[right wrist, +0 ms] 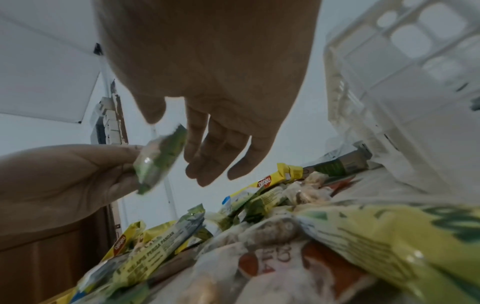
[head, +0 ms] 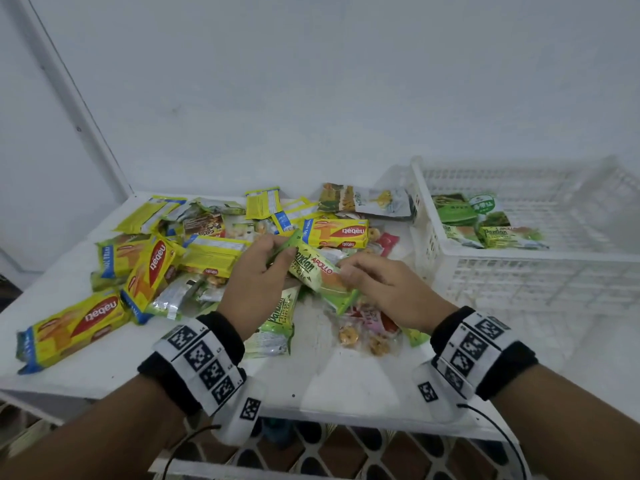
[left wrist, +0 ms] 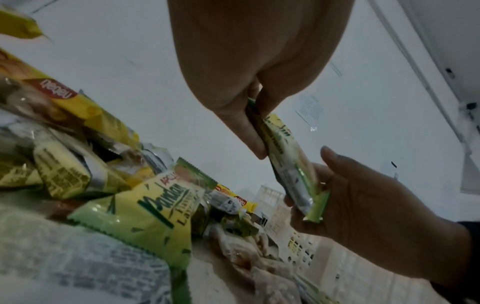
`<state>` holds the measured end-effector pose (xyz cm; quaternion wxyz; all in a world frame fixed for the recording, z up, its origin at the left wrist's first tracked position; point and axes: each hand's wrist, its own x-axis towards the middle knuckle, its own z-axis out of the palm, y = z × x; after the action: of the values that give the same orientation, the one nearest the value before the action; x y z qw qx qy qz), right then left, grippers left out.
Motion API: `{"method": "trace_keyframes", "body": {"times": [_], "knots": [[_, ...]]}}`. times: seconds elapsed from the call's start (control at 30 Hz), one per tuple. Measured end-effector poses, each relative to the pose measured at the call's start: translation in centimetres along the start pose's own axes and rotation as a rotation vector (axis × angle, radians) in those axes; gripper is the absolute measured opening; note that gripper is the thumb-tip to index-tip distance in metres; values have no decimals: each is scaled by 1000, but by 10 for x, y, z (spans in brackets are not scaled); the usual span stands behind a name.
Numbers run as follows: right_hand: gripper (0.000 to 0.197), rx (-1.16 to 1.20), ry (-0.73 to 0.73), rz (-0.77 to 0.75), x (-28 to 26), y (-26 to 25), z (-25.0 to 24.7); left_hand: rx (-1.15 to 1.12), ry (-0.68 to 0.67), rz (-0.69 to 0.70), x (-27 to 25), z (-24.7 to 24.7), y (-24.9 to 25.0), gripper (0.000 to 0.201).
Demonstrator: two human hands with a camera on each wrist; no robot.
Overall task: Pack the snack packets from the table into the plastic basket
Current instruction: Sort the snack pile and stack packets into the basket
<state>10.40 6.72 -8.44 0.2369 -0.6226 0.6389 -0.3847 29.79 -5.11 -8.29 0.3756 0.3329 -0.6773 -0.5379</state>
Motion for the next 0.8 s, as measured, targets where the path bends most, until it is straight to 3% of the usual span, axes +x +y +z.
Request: {"method": "trace_keyframes", "body": {"times": [0.1, 0.23, 0.33, 0.4, 0.47, 0.53, 0.63, 0.8], "knots": [[18, -2, 12, -4, 7, 6, 5, 29, 18, 32, 3, -3, -3, 7], [17, 41, 74, 34, 18, 14, 7, 67, 71, 96, 1, -4, -6, 63], [19, -57, 89, -9, 22, 12, 4, 383, 48, 363, 2, -10, -6, 79], [21, -120, 79, -34, 26, 10, 3, 754, -75, 472, 8, -17, -4, 73], [21, -141, 77, -38, 28, 9, 2, 925, -262, 442, 16, -21, -3, 63], [18, -132, 99, -30, 28, 8, 1, 874, -355, 376, 23, -24, 0, 48], [15, -95, 115, -5, 24, 9, -1, 697, -384, 255, 32, -28, 2, 29], [30, -183, 124, 97, 11, 25, -8, 631, -350, 244, 45, -37, -8, 22]]}}
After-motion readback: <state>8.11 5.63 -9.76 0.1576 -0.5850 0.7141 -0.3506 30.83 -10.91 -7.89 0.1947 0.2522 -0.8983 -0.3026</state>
